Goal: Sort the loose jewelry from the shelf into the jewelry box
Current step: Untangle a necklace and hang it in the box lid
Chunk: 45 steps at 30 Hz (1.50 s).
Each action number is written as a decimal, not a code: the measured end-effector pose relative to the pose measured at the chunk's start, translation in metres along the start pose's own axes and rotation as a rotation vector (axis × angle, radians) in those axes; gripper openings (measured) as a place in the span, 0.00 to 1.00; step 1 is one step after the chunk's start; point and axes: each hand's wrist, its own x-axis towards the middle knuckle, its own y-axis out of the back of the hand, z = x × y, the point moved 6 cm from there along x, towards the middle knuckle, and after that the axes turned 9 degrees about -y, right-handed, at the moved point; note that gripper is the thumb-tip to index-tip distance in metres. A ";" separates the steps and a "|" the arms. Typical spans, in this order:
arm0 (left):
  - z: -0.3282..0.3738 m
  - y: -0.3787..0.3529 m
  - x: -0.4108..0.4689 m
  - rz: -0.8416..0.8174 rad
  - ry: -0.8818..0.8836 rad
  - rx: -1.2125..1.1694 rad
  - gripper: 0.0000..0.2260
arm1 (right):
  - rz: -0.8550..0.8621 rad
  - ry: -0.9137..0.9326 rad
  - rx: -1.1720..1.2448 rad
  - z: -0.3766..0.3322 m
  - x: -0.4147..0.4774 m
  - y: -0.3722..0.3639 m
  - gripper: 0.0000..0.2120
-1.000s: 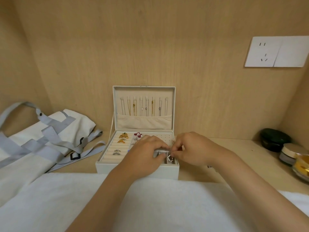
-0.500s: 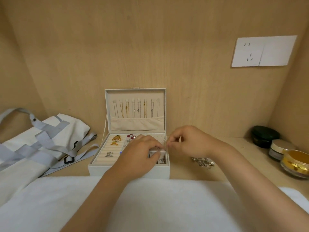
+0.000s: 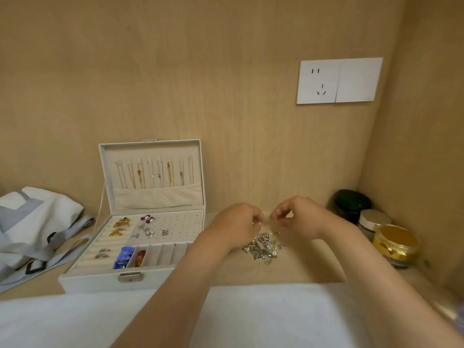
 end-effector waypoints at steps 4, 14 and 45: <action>-0.014 -0.024 0.013 -0.056 0.096 0.045 0.11 | -0.038 -0.013 0.021 0.012 0.010 -0.020 0.06; -0.026 -0.032 0.012 -0.057 0.074 0.092 0.04 | -0.038 -0.010 0.044 0.013 0.017 -0.031 0.05; -0.021 0.011 0.008 0.026 0.081 -0.126 0.12 | -0.134 -0.010 -0.003 -0.008 0.007 -0.035 0.10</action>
